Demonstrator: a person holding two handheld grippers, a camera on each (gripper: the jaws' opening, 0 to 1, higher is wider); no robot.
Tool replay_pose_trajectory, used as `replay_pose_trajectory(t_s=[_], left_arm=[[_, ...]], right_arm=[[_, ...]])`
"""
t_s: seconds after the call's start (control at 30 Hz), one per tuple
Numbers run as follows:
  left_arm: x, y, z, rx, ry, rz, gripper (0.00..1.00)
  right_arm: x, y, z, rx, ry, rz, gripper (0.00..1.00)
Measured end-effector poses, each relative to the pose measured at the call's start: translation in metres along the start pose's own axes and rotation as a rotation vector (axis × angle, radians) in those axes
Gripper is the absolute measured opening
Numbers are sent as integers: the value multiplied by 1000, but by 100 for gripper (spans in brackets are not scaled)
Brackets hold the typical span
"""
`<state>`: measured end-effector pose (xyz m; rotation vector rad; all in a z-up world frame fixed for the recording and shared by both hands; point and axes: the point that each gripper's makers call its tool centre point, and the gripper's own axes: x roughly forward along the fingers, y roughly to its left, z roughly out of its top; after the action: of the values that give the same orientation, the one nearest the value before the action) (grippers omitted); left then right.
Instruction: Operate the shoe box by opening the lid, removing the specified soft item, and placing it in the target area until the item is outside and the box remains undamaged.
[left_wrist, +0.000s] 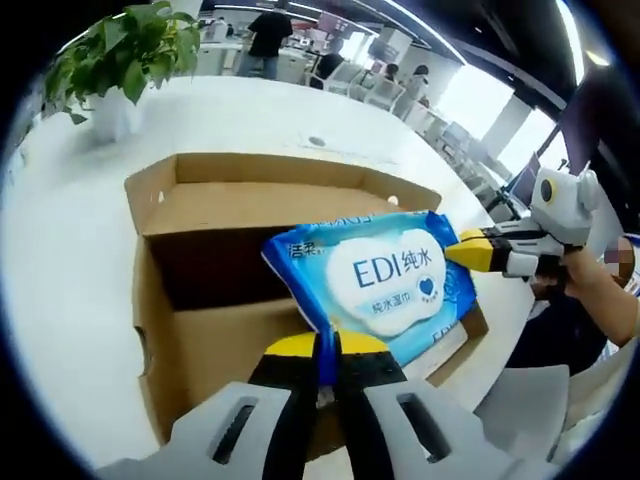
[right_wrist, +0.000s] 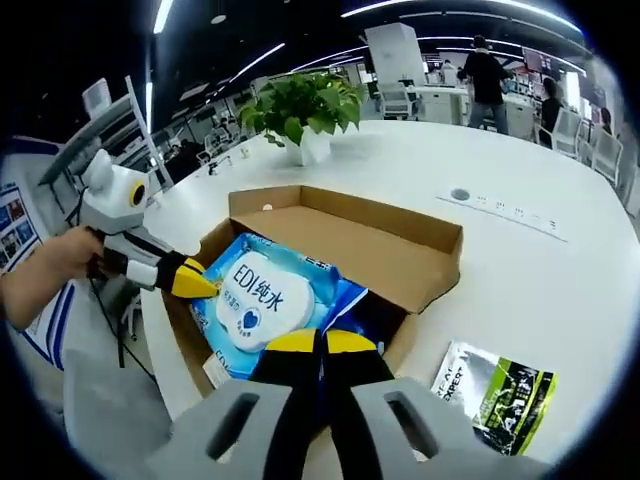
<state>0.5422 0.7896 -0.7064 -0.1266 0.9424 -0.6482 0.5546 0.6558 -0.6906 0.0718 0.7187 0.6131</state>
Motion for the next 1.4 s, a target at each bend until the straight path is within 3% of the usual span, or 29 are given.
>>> replay_pose_trajectory(t_s=[0.5,1.4], left_arm=[[4,-49,18,29,-31,-56,2],[54,-129,28,102,-27,-128,2]], right_arm=[[-44,-27,3,33,-20,-43,0],[-103,-101,-27,64,23,-155,0]])
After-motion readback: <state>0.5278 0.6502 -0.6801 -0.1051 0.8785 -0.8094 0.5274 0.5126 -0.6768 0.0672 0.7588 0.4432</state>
